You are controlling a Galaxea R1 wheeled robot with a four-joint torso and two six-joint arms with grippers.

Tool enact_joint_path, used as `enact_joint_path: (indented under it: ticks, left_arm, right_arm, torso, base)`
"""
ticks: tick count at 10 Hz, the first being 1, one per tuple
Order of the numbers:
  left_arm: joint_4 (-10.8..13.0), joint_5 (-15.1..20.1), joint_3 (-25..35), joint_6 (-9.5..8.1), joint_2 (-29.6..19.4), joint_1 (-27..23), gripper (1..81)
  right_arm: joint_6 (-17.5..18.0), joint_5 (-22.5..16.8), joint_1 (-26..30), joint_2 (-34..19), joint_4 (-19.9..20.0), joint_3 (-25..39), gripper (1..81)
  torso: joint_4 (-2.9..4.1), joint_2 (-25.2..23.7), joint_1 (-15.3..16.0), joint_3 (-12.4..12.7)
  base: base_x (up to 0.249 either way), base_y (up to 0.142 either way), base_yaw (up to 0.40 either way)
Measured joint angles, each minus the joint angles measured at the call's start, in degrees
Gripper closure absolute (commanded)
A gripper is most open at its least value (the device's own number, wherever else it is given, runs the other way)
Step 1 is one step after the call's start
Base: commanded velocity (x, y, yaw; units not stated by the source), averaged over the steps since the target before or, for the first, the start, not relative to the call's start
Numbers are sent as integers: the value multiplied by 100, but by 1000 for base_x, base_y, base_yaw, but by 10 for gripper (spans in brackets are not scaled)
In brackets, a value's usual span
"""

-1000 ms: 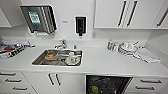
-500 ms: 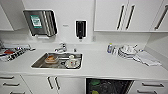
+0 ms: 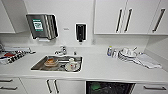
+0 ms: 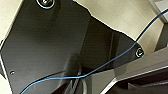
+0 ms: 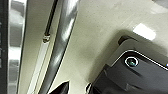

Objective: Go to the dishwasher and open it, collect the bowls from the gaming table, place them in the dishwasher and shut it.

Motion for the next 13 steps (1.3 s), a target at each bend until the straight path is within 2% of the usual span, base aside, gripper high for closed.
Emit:
enact_joint_path:
  ticks: [3,7,10,13]
  left_arm:
    - [-60,32,0,0,0,30,10]
    - [-105,50,0,0,-72,30,10]
    - [-134,48,0,-1,-88,30,10]
    - [-134,48,0,0,-90,30,10]
  right_arm:
    - [0,-52,-6,276,197,-362,10]
    - [0,-87,146,742,851,-911,10]
    - [-9,-274,525,846,990,-866,10]
    - [-1,-128,1067,833,1130,-660,10]
  torso:
    - [0,-158,98,0]
    - [0,-151,92,2]
    - [-2,-151,94,2]
    - [0,-151,94,2]
  base:
    - [0,0,0]
    - [0,0,0]
    - [0,0,0]
    - [0,0,0]
